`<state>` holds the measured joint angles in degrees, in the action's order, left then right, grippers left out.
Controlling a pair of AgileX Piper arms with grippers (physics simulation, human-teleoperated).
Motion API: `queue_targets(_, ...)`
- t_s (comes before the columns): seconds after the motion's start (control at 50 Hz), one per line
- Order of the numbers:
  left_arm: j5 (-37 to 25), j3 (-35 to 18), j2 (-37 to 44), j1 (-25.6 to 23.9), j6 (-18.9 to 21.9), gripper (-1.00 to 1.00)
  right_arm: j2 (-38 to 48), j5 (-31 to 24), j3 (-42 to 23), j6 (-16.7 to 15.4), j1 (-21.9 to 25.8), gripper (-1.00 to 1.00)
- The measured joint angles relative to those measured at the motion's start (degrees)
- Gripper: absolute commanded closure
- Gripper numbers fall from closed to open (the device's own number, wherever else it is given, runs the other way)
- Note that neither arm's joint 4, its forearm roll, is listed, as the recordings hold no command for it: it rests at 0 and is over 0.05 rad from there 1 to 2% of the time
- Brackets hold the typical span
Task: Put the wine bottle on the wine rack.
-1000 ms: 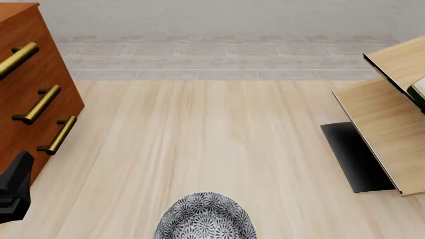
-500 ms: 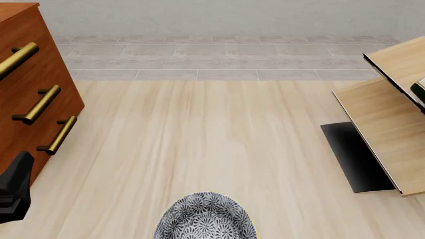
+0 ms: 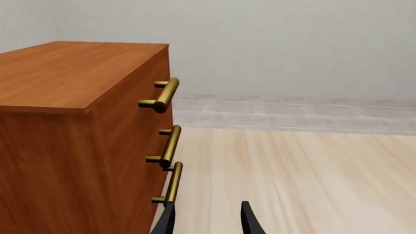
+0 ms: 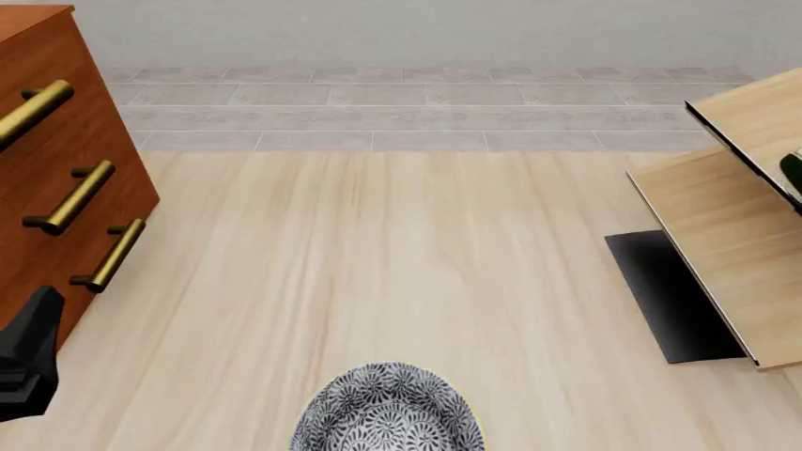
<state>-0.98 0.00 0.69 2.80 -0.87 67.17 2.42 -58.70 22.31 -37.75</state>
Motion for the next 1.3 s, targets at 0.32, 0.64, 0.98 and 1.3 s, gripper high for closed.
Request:
queue_targets(0.32,-0.3,0.0,-0.2,0.1,0.0,-1.00,0.5,2.1,1.1,1.2,-0.7,1.00)
queue_targets(0.64,-0.5,0.0,-0.3,0.2,0.0,-1.00,1.2,4.2,2.1,2.4,-1.3,1.00)
queue_targets(0.98,-0.6,0.0,-0.4,0.2,0.1,-1.00,2.4,6.2,3.5,3.7,-2.9,1.00)
queue_targets(1.3,-0.4,0.0,-0.3,0.1,0.2,-1.00,2.8,7.7,4.8,4.5,-3.7,1.00)
